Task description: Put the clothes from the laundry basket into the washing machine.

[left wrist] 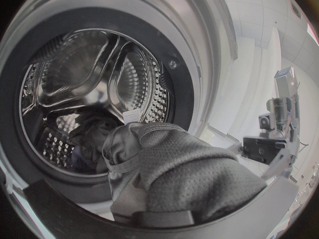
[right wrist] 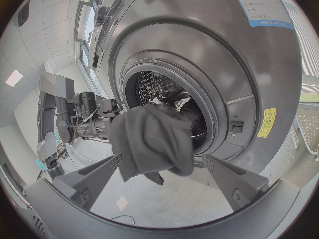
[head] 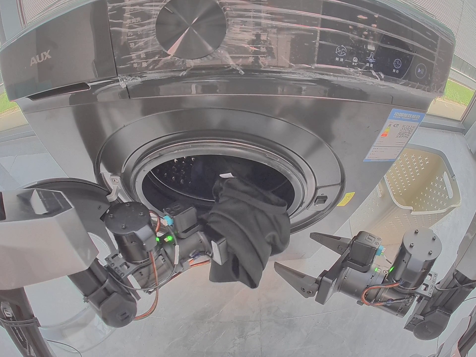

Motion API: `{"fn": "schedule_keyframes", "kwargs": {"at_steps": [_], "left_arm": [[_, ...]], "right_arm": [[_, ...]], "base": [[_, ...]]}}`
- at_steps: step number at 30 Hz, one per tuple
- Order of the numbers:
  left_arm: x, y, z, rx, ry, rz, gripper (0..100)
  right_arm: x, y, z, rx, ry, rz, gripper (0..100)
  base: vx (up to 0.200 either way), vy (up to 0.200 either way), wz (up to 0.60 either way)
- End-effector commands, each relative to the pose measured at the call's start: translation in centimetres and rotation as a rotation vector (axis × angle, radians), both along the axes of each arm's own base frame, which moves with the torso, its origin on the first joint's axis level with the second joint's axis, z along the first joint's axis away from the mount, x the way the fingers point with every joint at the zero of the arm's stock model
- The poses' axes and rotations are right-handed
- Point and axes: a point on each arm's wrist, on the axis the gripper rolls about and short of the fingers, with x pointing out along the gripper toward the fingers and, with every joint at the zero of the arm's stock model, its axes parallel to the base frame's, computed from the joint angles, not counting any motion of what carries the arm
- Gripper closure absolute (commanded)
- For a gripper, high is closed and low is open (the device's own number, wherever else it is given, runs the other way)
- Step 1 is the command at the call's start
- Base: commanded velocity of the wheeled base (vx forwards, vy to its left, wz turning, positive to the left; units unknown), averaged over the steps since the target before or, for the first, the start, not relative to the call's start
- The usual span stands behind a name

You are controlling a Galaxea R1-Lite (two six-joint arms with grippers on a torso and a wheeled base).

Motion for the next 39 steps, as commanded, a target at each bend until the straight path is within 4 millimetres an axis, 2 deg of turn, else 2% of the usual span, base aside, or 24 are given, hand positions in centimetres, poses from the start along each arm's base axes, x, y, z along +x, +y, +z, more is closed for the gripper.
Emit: {"fn": "schedule_keyframes", "kwargs": {"at_steps": [1,6,13,19,20,22,27,35,36,39], "left_arm": [[5.4,-2.5,-1.5,-0.063,-0.040,0.041,100],[8.7,-3.9,-2.1,-0.112,-0.048,0.098,100],[11.4,-5.3,-2.8,-0.101,-0.028,0.120,100],[16.6,-5.0,-2.0,-0.121,-0.055,0.228,100],[16.7,-5.0,-2.0,-0.122,-0.056,0.231,100],[18.6,-5.0,-1.3,-0.136,-0.074,0.270,100],[21.3,-4.3,-0.6,-0.146,-0.078,0.344,100],[22.4,-4.3,-0.4,-0.173,-0.069,0.382,100],[22.4,-4.3,-0.4,-0.173,-0.069,0.382,0],[22.3,-4.1,-0.3,-0.196,-0.046,0.405,0]], "right_arm": [[-0.1,0.1,0.0,0.000,-0.001,0.006,0],[0.1,0.3,0.4,0.014,-0.018,0.003,0],[0.1,0.3,0.4,0.016,-0.018,0.004,0],[0.1,0.3,0.4,0.014,-0.015,0.004,0],[0.1,0.3,0.4,0.014,-0.015,0.004,0],[0.2,0.3,0.4,0.014,-0.015,0.004,0],[0.4,0.4,0.6,0.021,-0.025,0.001,0],[0.4,0.5,0.6,0.021,-0.025,0.001,0],[0.4,0.5,0.6,0.021,-0.025,0.001,0],[0.4,0.5,0.6,0.022,-0.027,0.001,0]], "base": [[0.000,0.000,0.00],[0.000,0.000,0.00],[0.000,0.000,0.00],[0.000,0.000,0.00],[0.000,0.000,0.00],[0.000,0.000,0.00],[0.000,0.000,0.00],[0.000,0.000,0.00],[0.000,0.000,0.00],[0.000,0.000,0.00]]}}
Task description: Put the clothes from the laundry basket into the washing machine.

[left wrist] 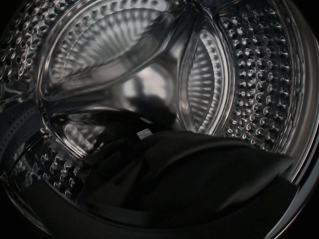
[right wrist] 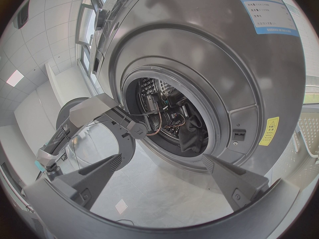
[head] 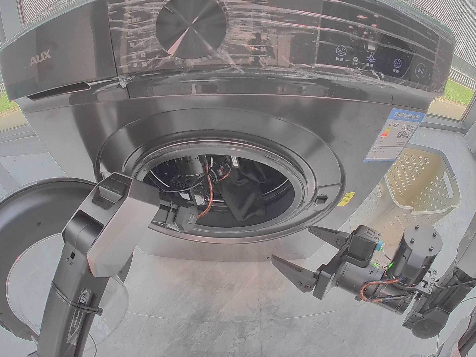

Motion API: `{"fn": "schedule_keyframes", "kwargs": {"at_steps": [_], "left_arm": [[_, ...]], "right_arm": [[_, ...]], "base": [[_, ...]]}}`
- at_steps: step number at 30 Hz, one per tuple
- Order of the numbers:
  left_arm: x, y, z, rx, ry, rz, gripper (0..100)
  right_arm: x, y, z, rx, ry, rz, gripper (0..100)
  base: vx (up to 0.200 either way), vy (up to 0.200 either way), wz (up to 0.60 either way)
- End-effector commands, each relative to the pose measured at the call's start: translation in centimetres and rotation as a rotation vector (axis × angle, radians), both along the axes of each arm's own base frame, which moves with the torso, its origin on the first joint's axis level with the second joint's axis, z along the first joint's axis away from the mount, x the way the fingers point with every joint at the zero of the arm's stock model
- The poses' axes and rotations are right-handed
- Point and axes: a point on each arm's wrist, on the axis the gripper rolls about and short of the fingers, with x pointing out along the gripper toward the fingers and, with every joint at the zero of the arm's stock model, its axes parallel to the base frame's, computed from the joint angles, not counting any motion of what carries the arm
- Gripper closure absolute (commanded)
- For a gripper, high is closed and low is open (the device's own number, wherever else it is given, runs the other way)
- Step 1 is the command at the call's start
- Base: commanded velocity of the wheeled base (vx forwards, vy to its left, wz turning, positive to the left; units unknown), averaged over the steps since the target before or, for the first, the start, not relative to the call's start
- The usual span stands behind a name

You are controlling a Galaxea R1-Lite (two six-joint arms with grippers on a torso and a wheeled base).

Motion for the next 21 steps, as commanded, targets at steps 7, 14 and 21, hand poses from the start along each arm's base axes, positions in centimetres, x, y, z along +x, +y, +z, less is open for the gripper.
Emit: {"fn": "schedule_keyframes", "kwargs": {"at_steps": [7,14,21], "left_arm": [[-2.6,0.5,-0.6,0.016,0.200,-0.010,0],[-5.6,-0.1,-1.7,0.133,0.393,-0.098,0],[-5.6,-0.9,-4.5,0.189,0.449,-0.149,0]], "right_arm": [[0.0,0.0,0.0,0.001,-0.001,0.001,0],[0.0,0.1,-0.1,-0.002,0.002,0.004,0],[0.0,0.1,-0.1,0.000,0.001,0.004,0]], "base": [[0.000,0.000,0.00],[0.000,0.000,0.00],[0.000,0.000,0.00]]}}
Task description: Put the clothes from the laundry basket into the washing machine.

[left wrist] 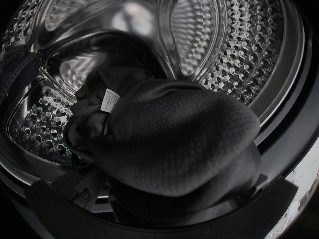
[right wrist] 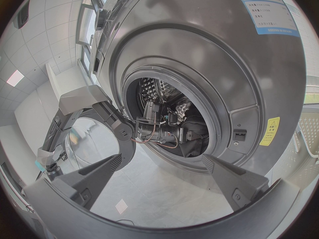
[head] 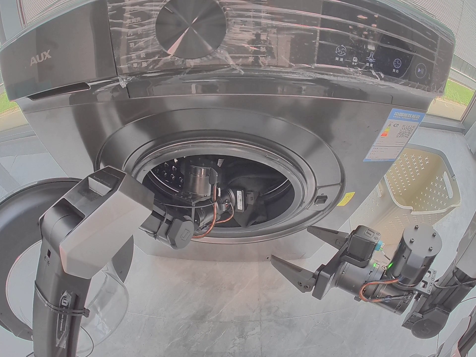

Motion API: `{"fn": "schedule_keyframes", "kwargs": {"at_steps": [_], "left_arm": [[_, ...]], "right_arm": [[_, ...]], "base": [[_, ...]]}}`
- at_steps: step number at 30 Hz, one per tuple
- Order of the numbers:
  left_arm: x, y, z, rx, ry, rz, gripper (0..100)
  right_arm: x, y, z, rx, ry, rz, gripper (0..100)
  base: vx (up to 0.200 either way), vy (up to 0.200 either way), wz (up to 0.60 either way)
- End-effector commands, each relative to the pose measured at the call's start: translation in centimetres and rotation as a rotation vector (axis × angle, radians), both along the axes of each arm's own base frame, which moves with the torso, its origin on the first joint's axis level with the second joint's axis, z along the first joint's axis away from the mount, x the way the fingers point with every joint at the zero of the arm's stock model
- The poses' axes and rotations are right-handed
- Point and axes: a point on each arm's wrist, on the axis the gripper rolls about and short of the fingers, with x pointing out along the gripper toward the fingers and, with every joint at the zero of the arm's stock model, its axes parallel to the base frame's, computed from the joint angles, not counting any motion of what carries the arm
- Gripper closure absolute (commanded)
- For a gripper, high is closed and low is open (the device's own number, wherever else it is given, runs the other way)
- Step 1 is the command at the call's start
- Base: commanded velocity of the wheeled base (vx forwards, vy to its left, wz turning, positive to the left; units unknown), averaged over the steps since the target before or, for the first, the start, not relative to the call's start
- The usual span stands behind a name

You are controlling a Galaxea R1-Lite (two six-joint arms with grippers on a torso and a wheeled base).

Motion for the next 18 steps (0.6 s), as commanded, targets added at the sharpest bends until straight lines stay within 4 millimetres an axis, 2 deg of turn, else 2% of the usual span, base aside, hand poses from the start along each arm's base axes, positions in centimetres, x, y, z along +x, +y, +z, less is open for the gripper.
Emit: {"fn": "schedule_keyframes", "kwargs": {"at_steps": [1,3,4,10,13,18], "left_arm": [[0.0,-0.4,-1.1,0.024,0.011,-0.023,0],[0.4,-0.7,-1.6,0.034,0.002,-0.026,0],[0.7,-0.8,-1.6,0.028,-0.007,-0.025,100],[2.7,-1.4,-0.6,-0.048,-0.075,0.016,100],[3.8,-1.3,1.1,-0.141,-0.110,0.076,100],[6.4,-0.1,4.4,-0.238,-0.250,0.178,100]], "right_arm": [[0.0,0.1,-0.1,-0.001,0.001,0.001,0],[0.0,0.1,-0.1,-0.001,0.001,0.001,0],[0.0,0.1,-0.1,-0.001,0.001,0.001,0],[0.1,0.2,0.0,0.003,-0.003,0.004,0],[-0.3,1.1,0.8,0.030,-0.030,0.036,0],[-0.3,1.3,1.3,0.046,-0.045,0.021,0]], "base": [[0.000,0.000,0.00],[0.000,0.000,0.00],[0.000,0.000,0.00],[0.000,0.000,0.00],[0.000,0.000,0.00],[0.000,0.000,0.00]]}}
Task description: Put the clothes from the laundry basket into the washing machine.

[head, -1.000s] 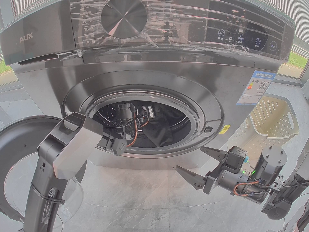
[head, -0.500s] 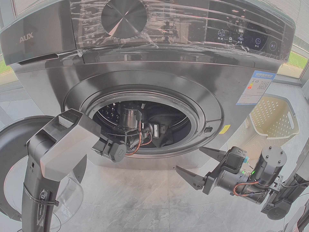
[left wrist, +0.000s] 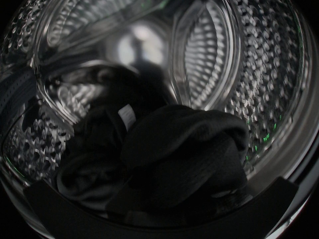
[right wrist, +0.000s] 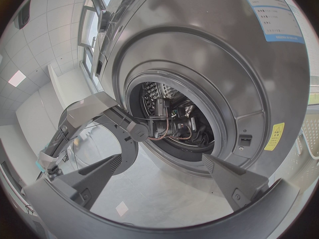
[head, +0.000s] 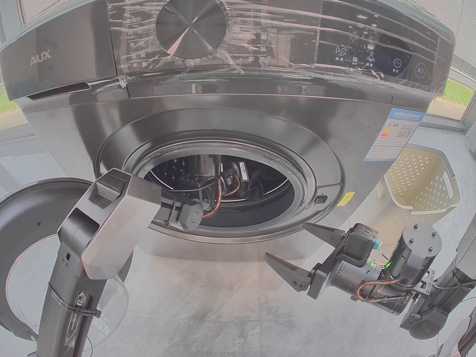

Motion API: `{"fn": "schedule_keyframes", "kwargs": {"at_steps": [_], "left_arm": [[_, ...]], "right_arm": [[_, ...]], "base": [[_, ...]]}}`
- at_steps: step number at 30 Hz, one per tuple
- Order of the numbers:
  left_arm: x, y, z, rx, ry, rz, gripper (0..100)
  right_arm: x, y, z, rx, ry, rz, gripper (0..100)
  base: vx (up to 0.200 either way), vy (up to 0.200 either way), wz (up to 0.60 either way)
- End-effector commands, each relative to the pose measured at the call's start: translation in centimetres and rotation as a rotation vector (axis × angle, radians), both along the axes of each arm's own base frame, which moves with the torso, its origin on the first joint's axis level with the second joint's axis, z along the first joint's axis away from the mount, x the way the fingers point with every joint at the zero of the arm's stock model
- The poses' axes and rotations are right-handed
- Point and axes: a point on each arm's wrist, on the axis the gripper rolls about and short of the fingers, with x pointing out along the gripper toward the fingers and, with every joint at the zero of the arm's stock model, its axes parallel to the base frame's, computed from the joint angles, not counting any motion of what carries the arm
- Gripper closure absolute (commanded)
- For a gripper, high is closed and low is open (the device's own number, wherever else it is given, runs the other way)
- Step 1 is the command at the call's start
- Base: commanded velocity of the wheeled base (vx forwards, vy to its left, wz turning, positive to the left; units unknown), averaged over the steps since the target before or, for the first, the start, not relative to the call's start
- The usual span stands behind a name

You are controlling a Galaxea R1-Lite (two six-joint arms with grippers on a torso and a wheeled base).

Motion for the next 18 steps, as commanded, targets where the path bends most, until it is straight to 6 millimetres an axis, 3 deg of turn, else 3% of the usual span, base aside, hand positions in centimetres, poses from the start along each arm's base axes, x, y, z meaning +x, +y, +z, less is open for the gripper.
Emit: {"fn": "schedule_keyframes", "kwargs": {"at_steps": [1,3,5,12,13,18], "left_arm": [[2.6,1.1,1.8,-0.092,-0.103,0.102,100],[3.2,1.7,1.4,-0.092,-0.108,0.136,100],[3.1,2.1,2.4,-0.113,-0.140,0.136,100],[3.1,2.1,2.5,-0.128,-0.171,0.134,100],[3.1,2.0,2.5,-0.130,-0.171,0.133,0],[2.4,1.5,2.9,-0.110,-0.152,0.140,0]], "right_arm": [[-0.2,0.6,0.8,0.026,-0.024,0.007,0],[-0.1,0.7,0.9,0.033,-0.031,0.006,0],[0.0,0.8,1.1,0.039,-0.037,0.006,0],[0.0,0.8,1.0,0.035,-0.033,0.009,0],[0.0,0.8,0.9,0.033,-0.031,0.007,0],[-0.1,0.7,0.8,0.028,-0.026,0.007,0]], "base": [[0.000,0.000,0.00],[0.000,0.000,0.00],[0.000,0.000,0.00],[0.000,0.000,0.00],[0.000,0.000,0.00],[0.000,0.000,0.00]]}}
